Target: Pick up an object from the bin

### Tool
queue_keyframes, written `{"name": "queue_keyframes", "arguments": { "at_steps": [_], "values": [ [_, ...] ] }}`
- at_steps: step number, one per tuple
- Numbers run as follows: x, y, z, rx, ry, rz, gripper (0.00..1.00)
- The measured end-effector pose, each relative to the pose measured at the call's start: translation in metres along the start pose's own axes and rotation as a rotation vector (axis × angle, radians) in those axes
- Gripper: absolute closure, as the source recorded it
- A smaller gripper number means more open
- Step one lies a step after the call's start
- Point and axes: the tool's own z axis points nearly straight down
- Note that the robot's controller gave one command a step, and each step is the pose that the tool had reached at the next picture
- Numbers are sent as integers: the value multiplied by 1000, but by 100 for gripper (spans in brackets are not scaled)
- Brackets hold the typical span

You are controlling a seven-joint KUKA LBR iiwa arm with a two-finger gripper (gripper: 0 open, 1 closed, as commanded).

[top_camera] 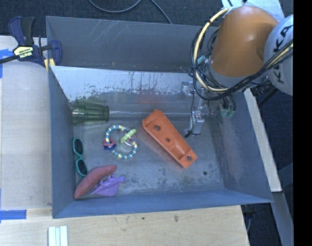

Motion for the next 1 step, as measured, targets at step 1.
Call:
{"name": "queue_keyframes", "arguments": {
  "at_steps": [1],
  "values": [
    [-1, 0, -5, 0, -9, 0, 0]
  ]
}}
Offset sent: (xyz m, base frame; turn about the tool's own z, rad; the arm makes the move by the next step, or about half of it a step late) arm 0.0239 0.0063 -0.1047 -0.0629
